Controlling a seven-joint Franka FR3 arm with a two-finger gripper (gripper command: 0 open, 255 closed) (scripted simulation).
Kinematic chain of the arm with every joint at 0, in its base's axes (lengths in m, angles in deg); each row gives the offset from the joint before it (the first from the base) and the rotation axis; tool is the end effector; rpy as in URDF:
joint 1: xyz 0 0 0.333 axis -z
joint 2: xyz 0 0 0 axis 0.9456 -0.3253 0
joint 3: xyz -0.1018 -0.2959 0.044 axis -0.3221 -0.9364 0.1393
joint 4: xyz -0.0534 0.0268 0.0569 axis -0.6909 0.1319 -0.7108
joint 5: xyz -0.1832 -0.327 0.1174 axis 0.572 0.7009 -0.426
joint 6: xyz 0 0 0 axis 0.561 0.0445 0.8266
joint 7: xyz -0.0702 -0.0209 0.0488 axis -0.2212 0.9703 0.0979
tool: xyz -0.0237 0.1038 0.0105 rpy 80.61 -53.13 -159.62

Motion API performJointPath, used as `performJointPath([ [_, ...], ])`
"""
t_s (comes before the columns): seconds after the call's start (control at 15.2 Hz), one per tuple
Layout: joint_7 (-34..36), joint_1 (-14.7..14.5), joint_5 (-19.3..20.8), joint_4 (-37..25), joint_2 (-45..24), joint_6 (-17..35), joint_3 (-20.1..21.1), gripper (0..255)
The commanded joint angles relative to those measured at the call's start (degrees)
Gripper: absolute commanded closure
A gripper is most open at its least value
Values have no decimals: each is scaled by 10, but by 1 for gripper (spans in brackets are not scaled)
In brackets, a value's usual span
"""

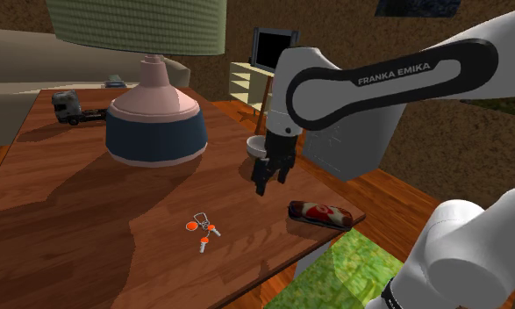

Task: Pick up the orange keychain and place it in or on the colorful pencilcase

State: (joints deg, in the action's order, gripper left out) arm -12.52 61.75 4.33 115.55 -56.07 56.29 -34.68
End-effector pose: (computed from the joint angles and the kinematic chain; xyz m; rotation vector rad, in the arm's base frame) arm 0.3778 0.1542 0.4521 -3.0660 -0.2120 0.0307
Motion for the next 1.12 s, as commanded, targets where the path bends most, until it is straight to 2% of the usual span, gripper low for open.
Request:
performJointPath([
  [0.0, 12, -7, 0, -7, -33, 35, 18, 0],
  [0.4, 61, -22, 24, -55, -143, 120, 70, 0],
  [0.73, 119, -34, 78, -112, -243, 175, 106, 0],
  [1.06, 131, -36, 94, -107, -271, 208, 107, 0],
])
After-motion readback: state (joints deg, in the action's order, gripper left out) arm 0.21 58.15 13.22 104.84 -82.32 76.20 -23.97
